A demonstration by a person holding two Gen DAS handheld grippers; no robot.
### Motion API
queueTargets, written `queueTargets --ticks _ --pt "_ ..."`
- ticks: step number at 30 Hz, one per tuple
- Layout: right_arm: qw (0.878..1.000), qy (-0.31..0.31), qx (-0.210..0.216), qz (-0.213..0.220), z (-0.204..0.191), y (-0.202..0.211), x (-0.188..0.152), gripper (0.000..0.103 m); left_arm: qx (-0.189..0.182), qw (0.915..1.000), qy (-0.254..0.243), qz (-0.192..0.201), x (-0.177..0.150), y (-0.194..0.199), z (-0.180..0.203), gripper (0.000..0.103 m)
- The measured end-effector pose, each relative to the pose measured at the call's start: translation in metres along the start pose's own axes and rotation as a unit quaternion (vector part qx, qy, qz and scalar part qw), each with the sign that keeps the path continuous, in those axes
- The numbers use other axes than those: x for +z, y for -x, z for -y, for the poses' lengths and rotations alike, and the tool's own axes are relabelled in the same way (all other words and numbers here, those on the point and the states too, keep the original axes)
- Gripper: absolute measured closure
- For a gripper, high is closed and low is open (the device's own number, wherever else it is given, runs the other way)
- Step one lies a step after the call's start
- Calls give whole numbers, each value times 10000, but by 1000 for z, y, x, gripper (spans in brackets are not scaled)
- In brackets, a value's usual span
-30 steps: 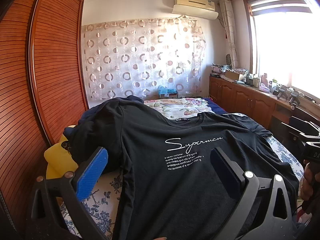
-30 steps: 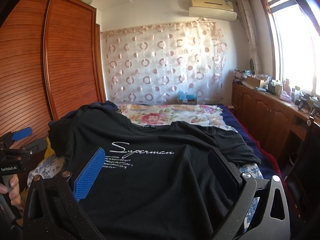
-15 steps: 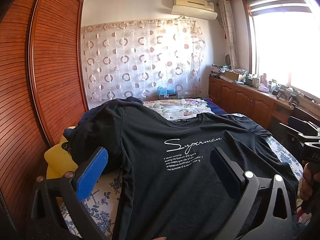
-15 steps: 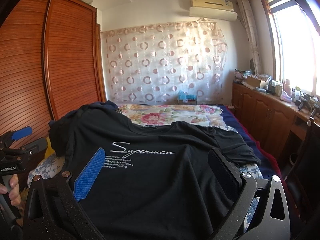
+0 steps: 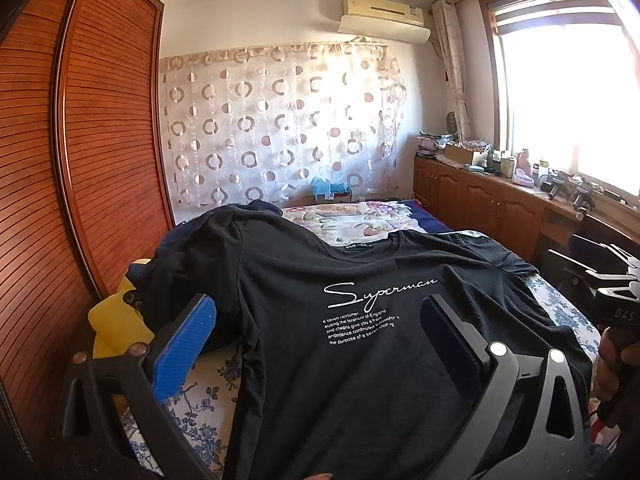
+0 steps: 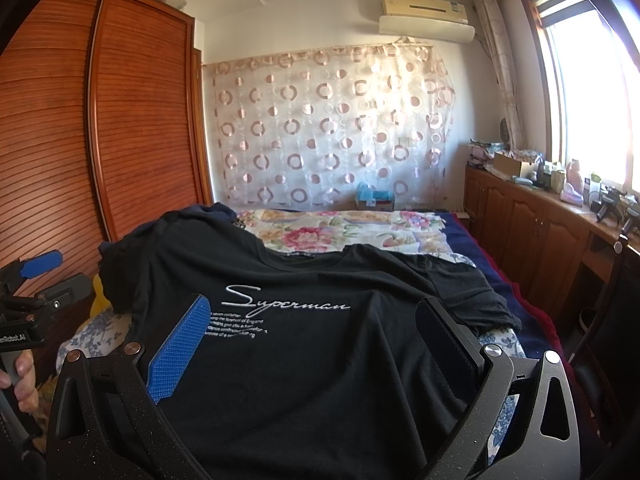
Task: Fold small clothes
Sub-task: 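Grasp the shirt's side edge with the left tool and fold it inward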
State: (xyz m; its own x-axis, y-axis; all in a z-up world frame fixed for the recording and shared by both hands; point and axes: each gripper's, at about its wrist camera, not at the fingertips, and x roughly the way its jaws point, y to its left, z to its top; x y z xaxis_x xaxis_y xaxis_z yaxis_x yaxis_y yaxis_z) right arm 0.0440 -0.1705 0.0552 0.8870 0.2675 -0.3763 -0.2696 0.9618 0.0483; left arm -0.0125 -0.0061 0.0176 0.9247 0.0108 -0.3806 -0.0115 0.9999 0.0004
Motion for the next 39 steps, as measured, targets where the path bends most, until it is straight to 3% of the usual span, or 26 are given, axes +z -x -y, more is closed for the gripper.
queueTargets --ticks 14,30,36,39 --pt "9997 69 152 -188 -15 -22 -3 0 6 9997 82 -247 -13 -19 -23 0" --pt "9941 344 642 -803 -26 -87 -35 0 150 9960 565 -682 -29 -49 -117 0" --pt "9914 458 670 -1024 -29 -103 -43 0 195 9961 538 -678 -19 -63 -148 13" --pt "9897 482 698 -1151 -30 -110 -49 0 -8 9960 557 -705 -11 -74 -161 24"
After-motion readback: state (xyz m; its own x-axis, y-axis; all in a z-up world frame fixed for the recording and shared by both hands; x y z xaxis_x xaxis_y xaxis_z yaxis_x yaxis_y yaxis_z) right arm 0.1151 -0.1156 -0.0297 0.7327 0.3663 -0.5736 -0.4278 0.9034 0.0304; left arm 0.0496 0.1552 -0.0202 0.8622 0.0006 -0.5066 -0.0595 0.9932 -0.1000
